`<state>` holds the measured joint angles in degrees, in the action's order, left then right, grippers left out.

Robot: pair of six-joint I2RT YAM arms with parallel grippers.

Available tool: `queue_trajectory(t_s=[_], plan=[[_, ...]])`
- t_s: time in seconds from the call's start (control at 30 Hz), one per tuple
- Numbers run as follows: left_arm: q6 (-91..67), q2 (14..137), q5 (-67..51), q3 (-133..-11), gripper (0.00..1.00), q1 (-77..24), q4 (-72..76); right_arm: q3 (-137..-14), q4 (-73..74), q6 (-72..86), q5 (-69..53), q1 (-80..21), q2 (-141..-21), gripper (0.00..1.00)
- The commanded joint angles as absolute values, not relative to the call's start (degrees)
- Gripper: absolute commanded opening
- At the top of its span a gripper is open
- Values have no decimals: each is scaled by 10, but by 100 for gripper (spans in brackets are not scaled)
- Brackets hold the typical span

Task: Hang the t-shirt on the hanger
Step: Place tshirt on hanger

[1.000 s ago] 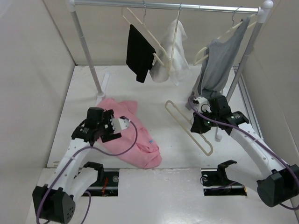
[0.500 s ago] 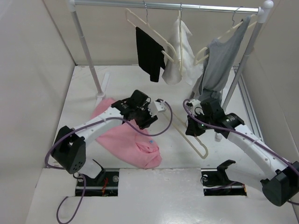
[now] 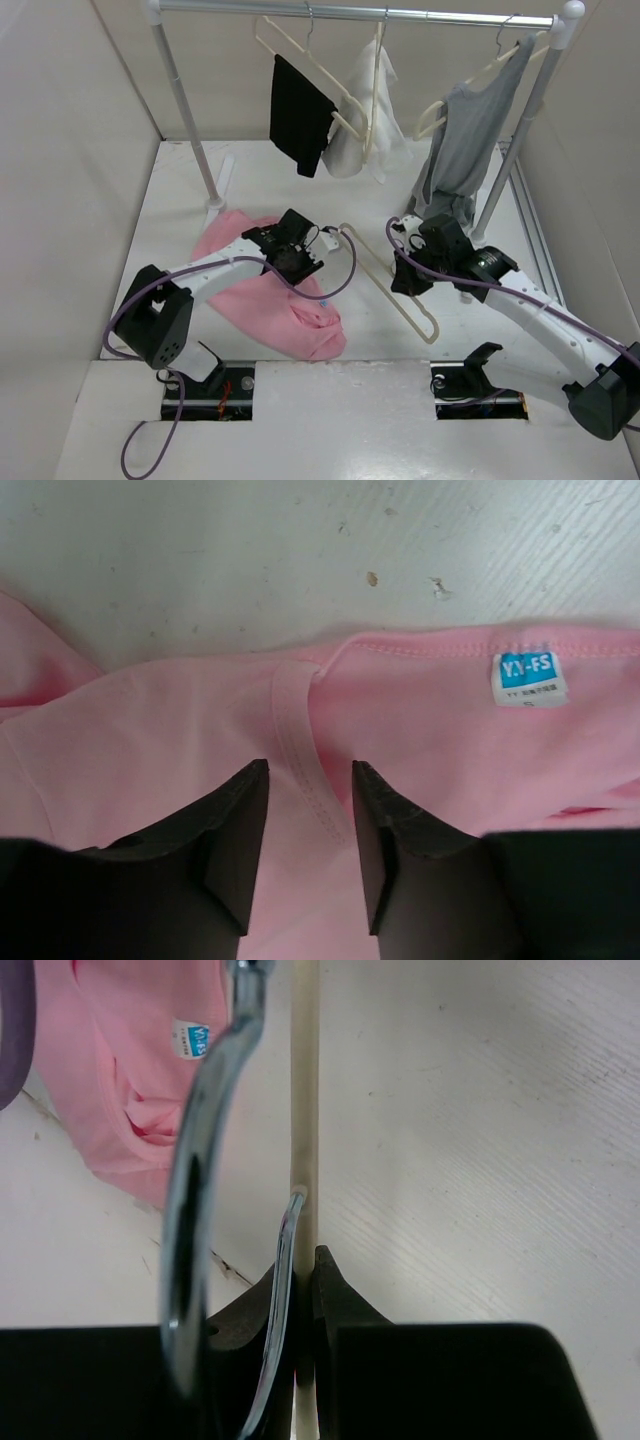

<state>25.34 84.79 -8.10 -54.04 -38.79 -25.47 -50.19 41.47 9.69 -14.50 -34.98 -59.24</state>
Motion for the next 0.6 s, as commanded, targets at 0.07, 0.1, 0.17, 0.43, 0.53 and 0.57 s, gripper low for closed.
queue_trajectory(t_s=[0.07, 0.1, 0.17, 0.43, 0.53, 0.57], plan=[[249, 857, -51, -523, 31, -388, -252, -515, 379, 108, -132, -361, -578, 0], [249, 857, -51, -517, 31, -388, -257, -515, 379, 103, -126, -361, -578, 0], [249, 862, -44, -517, 28, -388, -258, -515, 384, 103, -126, -361, -578, 0], [230, 856, -43, -554, 0, -381, -283, -515, 384, 98, -119, -373, -573, 0], [223, 851, -56, -576, 0, -381, -307, -515, 379, 91, -126, -389, -578, 0], [223, 846, -56, -587, 0, -381, -307, -515, 379, 85, -133, -400, -584, 0]])
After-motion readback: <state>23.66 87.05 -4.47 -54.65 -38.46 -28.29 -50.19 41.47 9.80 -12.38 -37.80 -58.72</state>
